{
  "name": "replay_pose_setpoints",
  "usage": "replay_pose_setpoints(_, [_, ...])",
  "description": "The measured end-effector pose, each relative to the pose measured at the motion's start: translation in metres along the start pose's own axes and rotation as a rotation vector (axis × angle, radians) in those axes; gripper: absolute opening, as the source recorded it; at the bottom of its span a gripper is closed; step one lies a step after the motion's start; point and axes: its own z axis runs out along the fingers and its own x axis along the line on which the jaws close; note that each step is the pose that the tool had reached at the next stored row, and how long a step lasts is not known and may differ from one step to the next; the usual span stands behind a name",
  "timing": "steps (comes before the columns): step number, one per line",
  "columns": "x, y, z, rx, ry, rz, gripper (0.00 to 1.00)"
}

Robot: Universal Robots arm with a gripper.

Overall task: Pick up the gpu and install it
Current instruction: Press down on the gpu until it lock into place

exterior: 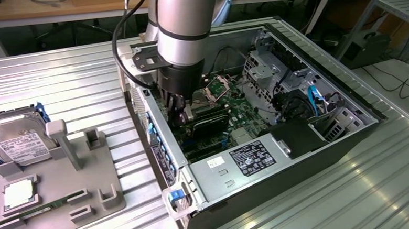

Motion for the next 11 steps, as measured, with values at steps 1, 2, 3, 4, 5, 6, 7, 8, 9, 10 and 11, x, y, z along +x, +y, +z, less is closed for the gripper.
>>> replay_pose_setpoints(1, [0.000,-0.0010,-0.0012,0.0012,-0.0013,0.000,0.11])
replay_pose_setpoints(2, [0.000,-0.0017,-0.0041,0.0005,-0.0006,0.000,0.11])
replay_pose_setpoints(3, [0.000,-0.0018,-0.0064,0.0000,0.0000,0.000,0.11])
replay_pose_setpoints(4, [0.000,-0.0021,-0.0080,0.0000,-0.0001,0.000,0.11])
replay_pose_setpoints(5, [0.000,-0.0022,-0.0095,0.0000,-0.0001,0.000,0.11])
replay_pose_setpoints(6, [0.000,-0.0024,-0.0112,-0.0001,0.0001,0.000,0.11])
replay_pose_setpoints(7, [0.000,-0.0025,-0.0129,-0.0002,0.0005,0.000,0.11])
replay_pose_setpoints(8, [-0.001,-0.0026,-0.0143,-0.0002,0.0008,0.000,0.11])
replay_pose_setpoints(9, [-0.001,-0.0029,-0.0151,0.0001,0.0009,0.000,0.11])
replay_pose_setpoints(10, [-0.001,-0.0035,-0.0152,0.0008,0.0008,0.000,0.11])
replay_pose_setpoints(11, [-0.001,-0.0040,-0.0153,0.0021,0.0010,0.000,0.11])
